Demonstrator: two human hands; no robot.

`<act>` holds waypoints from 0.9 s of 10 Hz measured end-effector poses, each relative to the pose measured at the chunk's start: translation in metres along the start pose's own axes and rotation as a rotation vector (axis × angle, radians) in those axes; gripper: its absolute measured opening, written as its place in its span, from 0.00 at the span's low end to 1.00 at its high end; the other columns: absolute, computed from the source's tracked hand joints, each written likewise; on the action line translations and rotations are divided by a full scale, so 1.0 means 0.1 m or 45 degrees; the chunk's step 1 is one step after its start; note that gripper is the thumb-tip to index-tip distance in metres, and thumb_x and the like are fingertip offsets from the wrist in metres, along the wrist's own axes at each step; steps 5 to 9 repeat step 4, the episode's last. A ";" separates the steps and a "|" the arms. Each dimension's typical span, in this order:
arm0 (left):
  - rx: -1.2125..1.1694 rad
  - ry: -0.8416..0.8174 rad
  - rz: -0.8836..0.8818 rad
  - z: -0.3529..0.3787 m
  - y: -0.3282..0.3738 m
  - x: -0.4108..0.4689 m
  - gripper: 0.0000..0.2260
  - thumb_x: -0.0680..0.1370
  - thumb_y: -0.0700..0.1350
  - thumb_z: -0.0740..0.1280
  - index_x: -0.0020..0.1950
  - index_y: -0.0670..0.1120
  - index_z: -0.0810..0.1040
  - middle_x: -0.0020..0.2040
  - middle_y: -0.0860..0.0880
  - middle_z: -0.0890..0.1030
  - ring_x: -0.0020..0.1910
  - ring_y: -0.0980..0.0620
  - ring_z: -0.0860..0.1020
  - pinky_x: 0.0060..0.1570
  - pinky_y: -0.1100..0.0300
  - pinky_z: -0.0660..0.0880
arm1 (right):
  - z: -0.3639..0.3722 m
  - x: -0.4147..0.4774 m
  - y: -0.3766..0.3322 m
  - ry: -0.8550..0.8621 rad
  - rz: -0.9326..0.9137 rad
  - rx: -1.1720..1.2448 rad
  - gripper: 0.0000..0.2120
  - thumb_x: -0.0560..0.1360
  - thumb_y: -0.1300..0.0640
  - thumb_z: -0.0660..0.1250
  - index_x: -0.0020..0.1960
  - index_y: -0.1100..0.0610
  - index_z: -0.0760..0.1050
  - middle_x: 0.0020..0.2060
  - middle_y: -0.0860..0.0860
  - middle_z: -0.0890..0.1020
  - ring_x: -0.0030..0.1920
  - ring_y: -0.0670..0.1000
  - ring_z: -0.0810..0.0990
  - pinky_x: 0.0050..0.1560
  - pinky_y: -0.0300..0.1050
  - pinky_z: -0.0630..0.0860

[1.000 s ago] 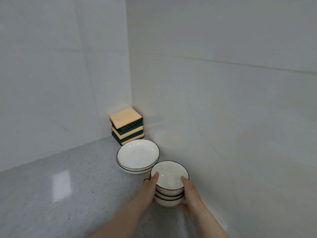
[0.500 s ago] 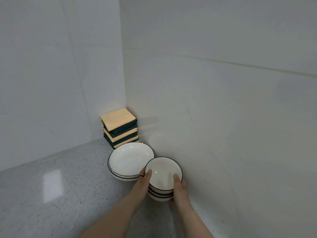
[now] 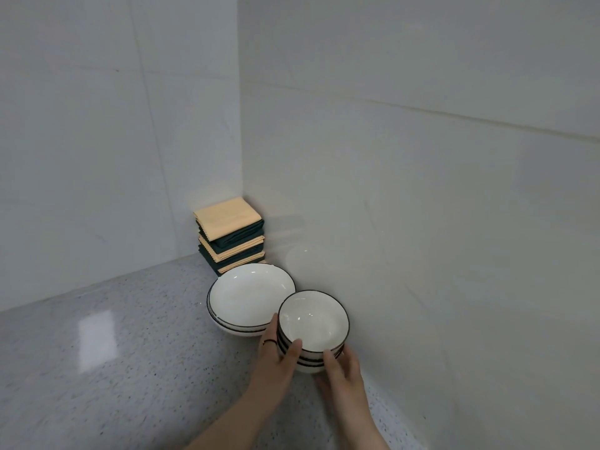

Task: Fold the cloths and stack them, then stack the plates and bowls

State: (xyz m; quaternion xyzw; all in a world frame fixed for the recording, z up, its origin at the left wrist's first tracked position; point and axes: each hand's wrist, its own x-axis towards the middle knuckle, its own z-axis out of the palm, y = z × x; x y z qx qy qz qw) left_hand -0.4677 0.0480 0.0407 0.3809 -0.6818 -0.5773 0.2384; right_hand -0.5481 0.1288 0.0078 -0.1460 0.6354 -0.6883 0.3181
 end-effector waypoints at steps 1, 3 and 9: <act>0.017 0.015 -0.006 -0.01 0.00 0.02 0.28 0.79 0.43 0.61 0.75 0.46 0.52 0.75 0.48 0.56 0.74 0.52 0.55 0.70 0.62 0.54 | -0.01 0.02 -0.02 -0.016 -0.039 -0.094 0.22 0.77 0.57 0.63 0.69 0.57 0.65 0.66 0.52 0.72 0.65 0.51 0.72 0.56 0.38 0.71; 0.052 -0.106 0.023 -0.17 -0.02 -0.04 0.24 0.79 0.45 0.60 0.74 0.49 0.57 0.74 0.49 0.62 0.72 0.53 0.61 0.71 0.58 0.59 | -0.04 -0.07 -0.08 -0.020 -0.010 -0.116 0.24 0.78 0.57 0.61 0.71 0.60 0.60 0.65 0.52 0.68 0.67 0.52 0.68 0.63 0.42 0.65; 0.142 -0.121 -0.002 -0.35 -0.02 -0.18 0.19 0.80 0.41 0.58 0.71 0.46 0.64 0.67 0.52 0.69 0.67 0.55 0.66 0.63 0.65 0.61 | -0.09 -0.22 -0.04 0.167 -0.046 -0.226 0.21 0.78 0.60 0.59 0.69 0.64 0.63 0.69 0.58 0.66 0.69 0.56 0.65 0.69 0.45 0.60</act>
